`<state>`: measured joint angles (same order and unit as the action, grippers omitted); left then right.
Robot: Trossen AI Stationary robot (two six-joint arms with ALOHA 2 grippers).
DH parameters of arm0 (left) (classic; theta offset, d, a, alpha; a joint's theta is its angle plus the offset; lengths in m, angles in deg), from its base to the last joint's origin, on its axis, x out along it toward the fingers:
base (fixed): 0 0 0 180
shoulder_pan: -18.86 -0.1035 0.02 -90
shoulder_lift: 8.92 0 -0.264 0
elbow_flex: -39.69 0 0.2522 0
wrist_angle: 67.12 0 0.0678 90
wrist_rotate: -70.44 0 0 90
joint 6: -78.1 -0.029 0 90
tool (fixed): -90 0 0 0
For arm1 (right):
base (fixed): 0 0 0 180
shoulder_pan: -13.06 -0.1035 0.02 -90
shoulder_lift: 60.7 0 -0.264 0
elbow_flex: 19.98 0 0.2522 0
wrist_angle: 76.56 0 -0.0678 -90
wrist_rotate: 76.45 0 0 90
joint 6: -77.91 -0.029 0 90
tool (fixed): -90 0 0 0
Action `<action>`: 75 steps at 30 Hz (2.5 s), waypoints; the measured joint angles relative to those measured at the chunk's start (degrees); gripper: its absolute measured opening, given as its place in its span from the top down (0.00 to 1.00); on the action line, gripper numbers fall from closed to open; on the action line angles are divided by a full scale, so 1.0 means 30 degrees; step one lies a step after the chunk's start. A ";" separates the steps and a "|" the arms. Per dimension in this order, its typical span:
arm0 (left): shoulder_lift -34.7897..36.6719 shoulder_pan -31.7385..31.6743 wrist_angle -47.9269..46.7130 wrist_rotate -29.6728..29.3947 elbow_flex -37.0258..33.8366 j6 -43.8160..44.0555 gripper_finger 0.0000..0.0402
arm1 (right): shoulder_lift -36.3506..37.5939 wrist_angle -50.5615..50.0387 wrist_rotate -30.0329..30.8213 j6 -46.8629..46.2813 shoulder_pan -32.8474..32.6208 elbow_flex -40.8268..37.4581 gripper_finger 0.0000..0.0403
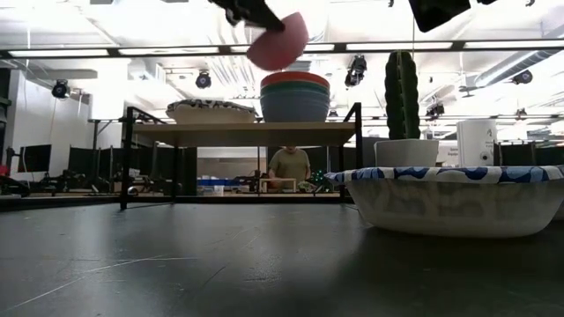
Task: Place and stack bowls onto a shelf
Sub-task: Stack the pink bowl on top of the orange bowl on the shelf
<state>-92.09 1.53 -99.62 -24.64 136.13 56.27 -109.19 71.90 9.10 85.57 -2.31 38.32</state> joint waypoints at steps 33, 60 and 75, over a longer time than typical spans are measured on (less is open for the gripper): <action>0.4660 0.6279 -0.1720 -0.4971 -0.3163 0.7478 0.75 | -0.0522 0.3466 0.2911 -0.0165 0.1895 0.0785 0.88; 0.5259 1.6554 0.4102 -1.5194 -0.9358 0.7673 0.77 | -1.1175 -0.1060 0.1899 0.1681 1.3178 1.4764 0.98; 0.5252 1.6591 0.4102 -1.5187 -0.9756 0.8371 0.77 | -1.1482 -0.0840 0.0947 0.0007 1.3464 1.3000 0.98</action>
<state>-76.33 51.31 -87.32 -70.20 106.87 81.38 -143.64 69.38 11.94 85.59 38.08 77.32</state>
